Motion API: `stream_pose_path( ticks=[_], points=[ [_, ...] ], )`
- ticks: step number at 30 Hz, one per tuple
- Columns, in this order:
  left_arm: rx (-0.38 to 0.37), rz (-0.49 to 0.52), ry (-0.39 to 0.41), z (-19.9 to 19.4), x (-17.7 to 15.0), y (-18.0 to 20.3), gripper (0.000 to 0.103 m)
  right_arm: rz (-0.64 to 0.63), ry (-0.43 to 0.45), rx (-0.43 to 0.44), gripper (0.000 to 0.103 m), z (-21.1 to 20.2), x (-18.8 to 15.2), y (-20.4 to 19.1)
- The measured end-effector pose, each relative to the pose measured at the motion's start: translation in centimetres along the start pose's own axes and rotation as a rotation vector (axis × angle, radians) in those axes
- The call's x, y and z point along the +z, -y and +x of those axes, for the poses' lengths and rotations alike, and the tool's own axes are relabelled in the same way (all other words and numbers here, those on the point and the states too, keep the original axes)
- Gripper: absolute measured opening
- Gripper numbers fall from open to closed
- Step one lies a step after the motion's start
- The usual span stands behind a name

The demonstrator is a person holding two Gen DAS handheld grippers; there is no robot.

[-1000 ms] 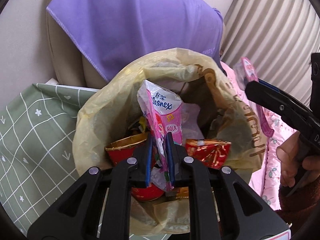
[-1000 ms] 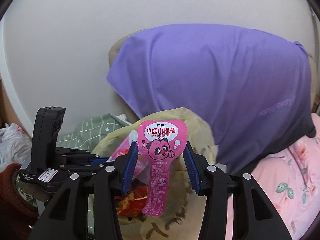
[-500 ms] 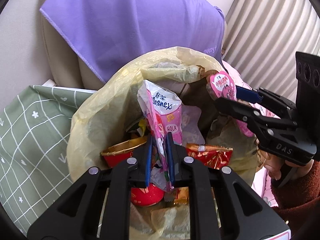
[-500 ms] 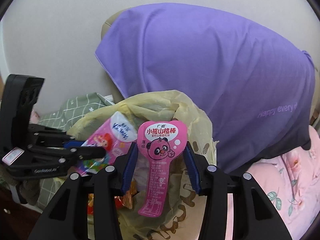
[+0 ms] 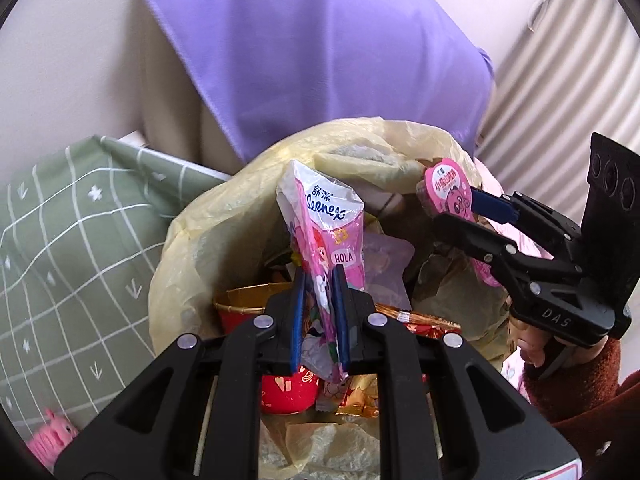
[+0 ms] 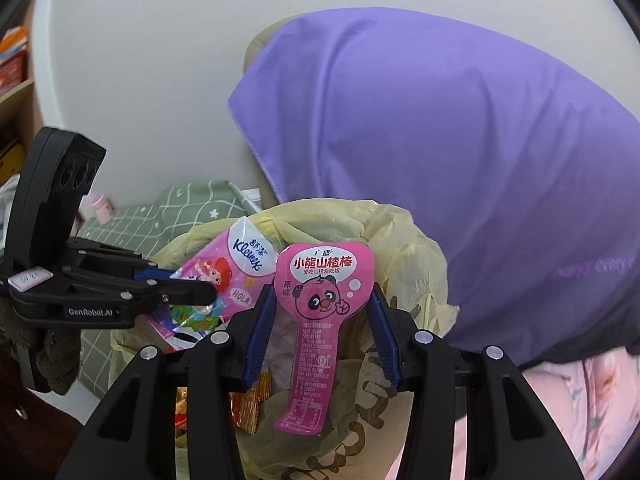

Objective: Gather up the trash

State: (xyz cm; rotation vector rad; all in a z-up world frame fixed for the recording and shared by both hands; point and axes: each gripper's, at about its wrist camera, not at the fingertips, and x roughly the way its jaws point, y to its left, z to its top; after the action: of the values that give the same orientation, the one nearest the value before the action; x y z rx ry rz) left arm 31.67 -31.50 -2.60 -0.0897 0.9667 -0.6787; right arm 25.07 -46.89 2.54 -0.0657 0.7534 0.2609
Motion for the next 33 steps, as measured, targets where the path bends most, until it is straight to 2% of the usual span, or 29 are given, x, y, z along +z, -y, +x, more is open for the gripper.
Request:
stream_pose_path(
  ticks=[7, 12, 14, 18, 21, 23, 25, 29, 33],
  points=[
    [0.087, -0.052, 0.027, -1.1, -1.3, -0.2, 0.012, -0.018, -0.018, 0.042, 0.045, 0.8, -0.2, 0.2],
    [0.085, -0.059, 0.032, -1.5, -2.0, -0.4, 0.014, -0.018, -0.022, 0.022, 0.045, 0.5, -0.4, 0.0],
    [0.07, -0.066, 0.046, -1.8, -2.4, -0.6, 0.019, -0.005, -0.023, 0.011, 0.045, 0.2, -0.5, -0.1],
    [0.054, -0.052, 0.07, -2.5, -2.9, -0.3, 0.023, 0.036, -0.046, -0.018, 0.045, 0.0, -0.8, -0.6],
    [0.05, -0.051, 0.104, -3.6, -3.4, -0.5, 0.034, 0.066, -0.054, -0.043, 0.046, -0.1, -1.1, -1.1],
    [0.016, -0.076, 0.115, -4.5, -3.7, -1.0, 0.045, 0.097, -0.05, -0.048, 0.046, -0.6, -1.4, -1.4],
    [0.004, -0.08, 0.129, -4.7, -3.6, -0.9, 0.052, 0.116, -0.044, -0.053, 0.06, -1.0, -1.5, -1.7],
    [0.021, -0.094, 0.162, -6.6, -4.1, -1.1, 0.072, 0.109, -0.05, -0.074, 0.06, -1.7, -2.0, -3.2],
    [0.084, -0.12, 0.2, -9.1, -5.8, -2.2, 0.075, 0.125, -0.033, -0.106, 0.06, -2.5, -2.4, -4.7]
  ],
)
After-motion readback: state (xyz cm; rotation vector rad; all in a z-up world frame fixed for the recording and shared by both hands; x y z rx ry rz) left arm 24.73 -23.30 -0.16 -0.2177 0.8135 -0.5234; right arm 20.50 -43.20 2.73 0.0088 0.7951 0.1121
